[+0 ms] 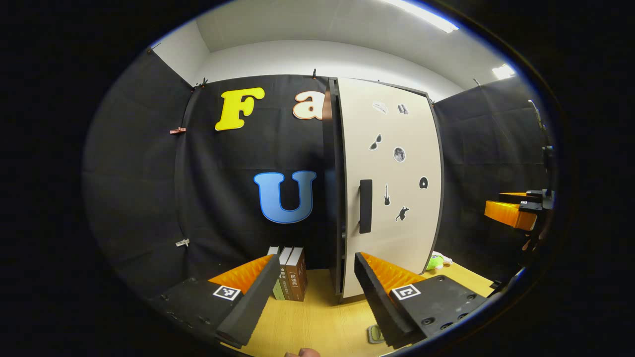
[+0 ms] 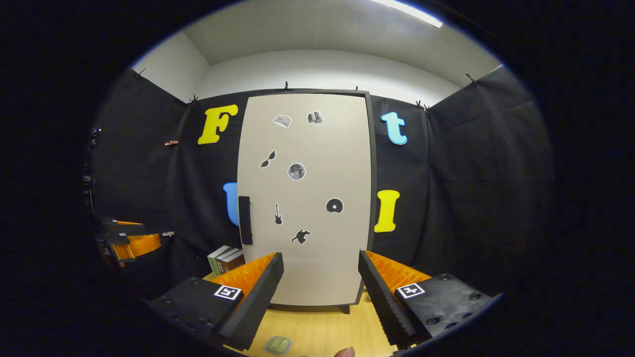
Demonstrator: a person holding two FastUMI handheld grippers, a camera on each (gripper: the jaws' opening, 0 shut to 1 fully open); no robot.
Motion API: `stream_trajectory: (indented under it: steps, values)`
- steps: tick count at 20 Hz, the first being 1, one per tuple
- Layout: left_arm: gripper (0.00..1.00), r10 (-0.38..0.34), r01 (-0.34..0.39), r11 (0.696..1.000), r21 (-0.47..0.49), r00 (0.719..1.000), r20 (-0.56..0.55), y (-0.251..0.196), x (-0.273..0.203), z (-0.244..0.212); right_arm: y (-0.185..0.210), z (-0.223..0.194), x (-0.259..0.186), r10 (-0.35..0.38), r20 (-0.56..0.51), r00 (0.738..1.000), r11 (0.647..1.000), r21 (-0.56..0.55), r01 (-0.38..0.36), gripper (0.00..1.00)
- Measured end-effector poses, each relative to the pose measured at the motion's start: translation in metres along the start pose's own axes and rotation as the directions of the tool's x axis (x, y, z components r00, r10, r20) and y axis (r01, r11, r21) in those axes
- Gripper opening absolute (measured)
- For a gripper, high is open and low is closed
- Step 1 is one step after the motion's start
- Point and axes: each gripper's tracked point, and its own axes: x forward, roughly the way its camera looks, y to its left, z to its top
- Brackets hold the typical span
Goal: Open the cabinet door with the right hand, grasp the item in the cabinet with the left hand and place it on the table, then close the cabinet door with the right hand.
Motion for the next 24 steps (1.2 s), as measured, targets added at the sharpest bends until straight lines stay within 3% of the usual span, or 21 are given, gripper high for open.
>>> stream_trajectory:
  steps: [24]
  values:
    - [0.94,0.03,-0.03,1.0,-0.003,0.999,0.015,0.0001,-0.0047,0.0032,-0.0009,0.0037,-0.0006,0.006,0.021,1.0,1.0,0.013,-0.007,0.97]
